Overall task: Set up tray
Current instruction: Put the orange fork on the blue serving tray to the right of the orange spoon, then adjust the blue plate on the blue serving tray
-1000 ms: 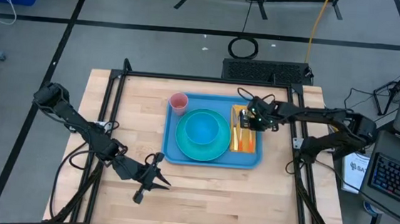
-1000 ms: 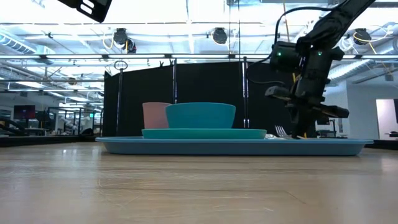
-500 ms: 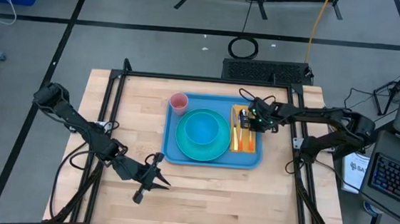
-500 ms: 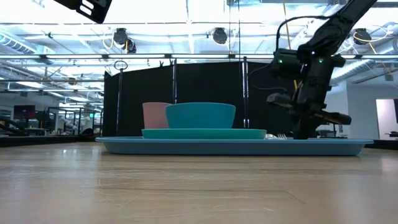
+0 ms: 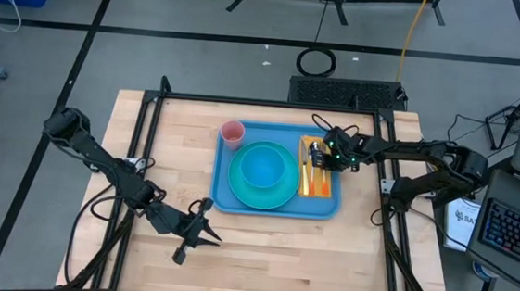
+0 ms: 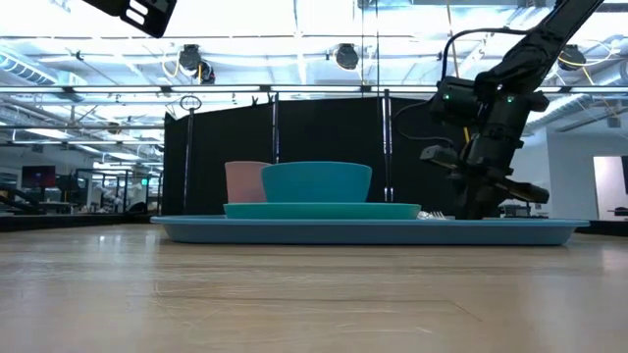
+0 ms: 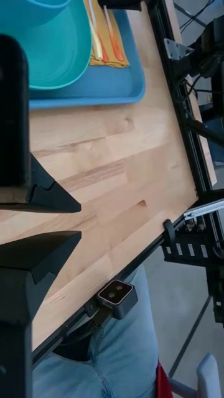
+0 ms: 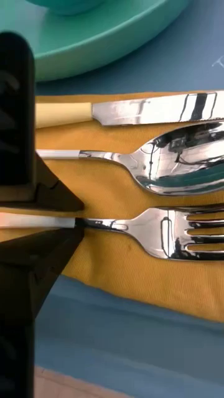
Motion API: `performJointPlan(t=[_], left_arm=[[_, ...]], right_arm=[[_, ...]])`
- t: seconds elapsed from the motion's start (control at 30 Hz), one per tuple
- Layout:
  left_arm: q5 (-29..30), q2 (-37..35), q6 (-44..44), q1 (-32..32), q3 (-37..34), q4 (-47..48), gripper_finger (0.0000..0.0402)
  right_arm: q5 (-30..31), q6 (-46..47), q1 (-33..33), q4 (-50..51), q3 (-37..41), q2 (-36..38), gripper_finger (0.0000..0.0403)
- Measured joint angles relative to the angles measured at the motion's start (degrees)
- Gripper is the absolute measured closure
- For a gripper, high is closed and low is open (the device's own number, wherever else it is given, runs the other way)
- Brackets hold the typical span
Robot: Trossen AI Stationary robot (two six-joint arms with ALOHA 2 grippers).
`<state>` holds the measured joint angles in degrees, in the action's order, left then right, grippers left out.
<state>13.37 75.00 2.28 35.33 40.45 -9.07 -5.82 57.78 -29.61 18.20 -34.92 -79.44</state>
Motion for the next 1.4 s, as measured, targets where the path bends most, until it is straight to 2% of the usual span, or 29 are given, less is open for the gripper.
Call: performJointPlan(t=[0.33,0.8,1.0,1.17,1.4], left_arm=[[0.02,0.00,0.04,0.02,0.00,0.01,0.0339],[0.02,0.00,0.07,0.00,0.00,0.07,0.0339],[0.02,0.00,-0.04,0.00,0.00,0.23,0.0339],[0.04,0.00,-0.22,0.00,0.00,-0.02,0.0339],[0.07,0.00,-0.24,0.00,0.00,-0.47,0.0339]], right_arm=[[0.96,0.63,0.04,-0.05,0.06,0.49,0.0308],[1.37,-0.74,1.10,-0.05,0.22,6.78,0.0318],[1.87,-2.14,6.22,-1.09,0.15,7.45,0.0318],[7.36,-2.20,11.17,-5.33,0.15,7.48,0.0318],[7.29,-1.88,12.87,-11.40,0.07,6.70,0.0319]])
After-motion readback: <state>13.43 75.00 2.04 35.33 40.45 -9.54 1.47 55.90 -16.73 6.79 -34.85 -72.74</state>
